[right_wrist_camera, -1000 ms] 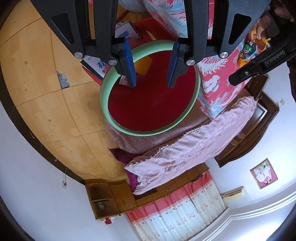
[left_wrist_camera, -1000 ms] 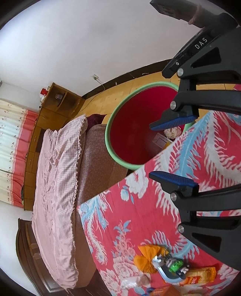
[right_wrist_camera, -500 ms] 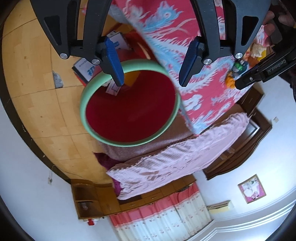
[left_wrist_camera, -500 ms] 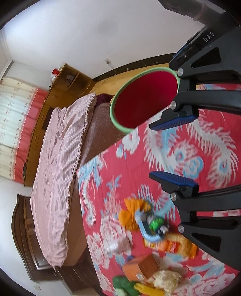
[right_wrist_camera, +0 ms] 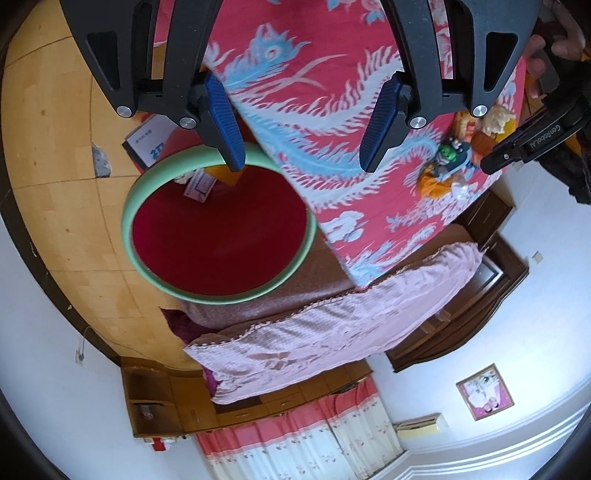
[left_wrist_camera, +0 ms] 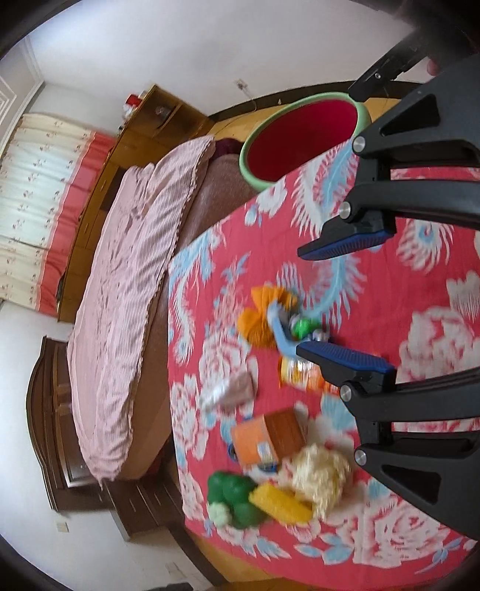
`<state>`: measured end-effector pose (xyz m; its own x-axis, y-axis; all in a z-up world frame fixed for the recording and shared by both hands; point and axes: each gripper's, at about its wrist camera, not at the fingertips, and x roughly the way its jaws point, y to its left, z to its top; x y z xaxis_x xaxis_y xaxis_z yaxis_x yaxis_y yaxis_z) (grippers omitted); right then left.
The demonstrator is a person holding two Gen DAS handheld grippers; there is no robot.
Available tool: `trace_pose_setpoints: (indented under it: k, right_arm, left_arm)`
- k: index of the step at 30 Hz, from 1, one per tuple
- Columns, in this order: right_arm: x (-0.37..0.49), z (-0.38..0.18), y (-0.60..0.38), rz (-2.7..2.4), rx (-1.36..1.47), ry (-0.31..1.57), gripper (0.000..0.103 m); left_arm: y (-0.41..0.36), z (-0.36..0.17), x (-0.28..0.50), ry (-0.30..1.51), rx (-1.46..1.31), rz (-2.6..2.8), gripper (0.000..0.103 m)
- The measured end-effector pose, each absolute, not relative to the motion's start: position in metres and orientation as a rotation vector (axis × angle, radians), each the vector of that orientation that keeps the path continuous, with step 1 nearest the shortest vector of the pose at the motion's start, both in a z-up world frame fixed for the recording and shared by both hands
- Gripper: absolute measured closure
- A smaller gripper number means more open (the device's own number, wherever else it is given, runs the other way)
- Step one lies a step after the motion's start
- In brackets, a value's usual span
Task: Collect trash
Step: 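Move both open grippers back from the bucket to the items on the bed, then close the left gripper on the second yellow foam mesh pad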
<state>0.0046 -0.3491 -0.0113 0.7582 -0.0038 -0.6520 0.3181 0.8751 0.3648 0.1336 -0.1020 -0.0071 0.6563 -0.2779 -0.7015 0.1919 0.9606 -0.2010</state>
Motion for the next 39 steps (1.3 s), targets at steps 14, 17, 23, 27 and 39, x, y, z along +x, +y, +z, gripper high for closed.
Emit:
trace_pose_setpoints:
  k: [14,17,23,27,39]
  right_arm:
    - [0.018,-0.015,-0.31,-0.101,0.452,0.733,0.036]
    - [0.021,-0.018,-0.301,-0.089,0.444,0.748,0.036]
    - [0.024,-0.02,-0.288,-0.079,0.427,0.765,0.035]
    - [0.027,-0.021,-0.281,-0.079,0.419,0.776,0.035]
    - [0.043,-0.024,-0.251,-0.049,0.374,0.812,0.034]
  left_arm:
    - [-0.029,-0.011,0.148,0.81,-0.123,-0.117,0.057]
    - [-0.015,-0.01,0.154,0.806,-0.104,-0.08,0.057]
    - [0.011,-0.02,0.169,0.834,-0.096,-0.041,0.057]
    - [0.02,-0.03,0.174,0.857,-0.095,-0.027,0.057]
    - [0.053,-0.057,0.187,0.901,-0.113,0.036,0.057]
